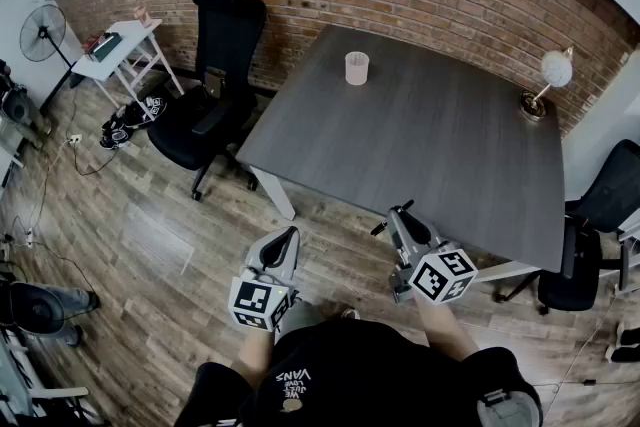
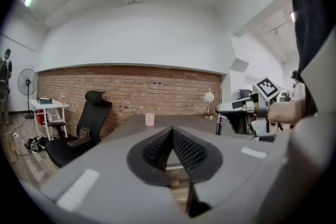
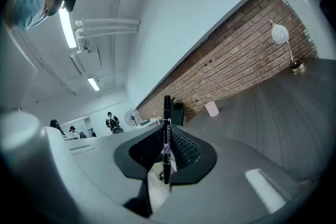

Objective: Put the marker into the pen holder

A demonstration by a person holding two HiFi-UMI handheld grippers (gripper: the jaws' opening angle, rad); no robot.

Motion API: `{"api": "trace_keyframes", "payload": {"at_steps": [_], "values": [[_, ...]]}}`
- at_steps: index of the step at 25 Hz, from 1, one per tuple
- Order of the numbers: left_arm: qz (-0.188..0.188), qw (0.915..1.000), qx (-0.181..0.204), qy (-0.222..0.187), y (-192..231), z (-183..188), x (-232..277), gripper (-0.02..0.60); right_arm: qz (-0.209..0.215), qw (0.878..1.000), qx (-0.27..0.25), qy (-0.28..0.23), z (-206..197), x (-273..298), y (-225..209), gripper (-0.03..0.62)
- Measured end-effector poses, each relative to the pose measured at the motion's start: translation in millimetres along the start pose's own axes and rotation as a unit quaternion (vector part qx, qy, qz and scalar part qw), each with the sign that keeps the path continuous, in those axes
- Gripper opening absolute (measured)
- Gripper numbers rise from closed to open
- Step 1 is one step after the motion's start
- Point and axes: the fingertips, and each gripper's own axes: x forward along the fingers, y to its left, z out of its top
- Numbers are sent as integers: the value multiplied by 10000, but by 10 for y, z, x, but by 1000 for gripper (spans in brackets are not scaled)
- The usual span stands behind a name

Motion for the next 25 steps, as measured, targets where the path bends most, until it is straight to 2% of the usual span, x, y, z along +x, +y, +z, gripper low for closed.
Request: {"api": "trace_keyframes", "payload": {"at_steps": [6,12,25], "values": [[-70,9999,-71,45,118,-41,97,52,-18,10000,-25,10,9,158,-17,40],[-228,9997,-120,-32,460,-19,397,52,-183,9998,-63,1,13,529,-71,40],[-938,9956,-55,-24,1653,233,1266,52,-919,9953,-67,-295,241,1741,-172,40]]}}
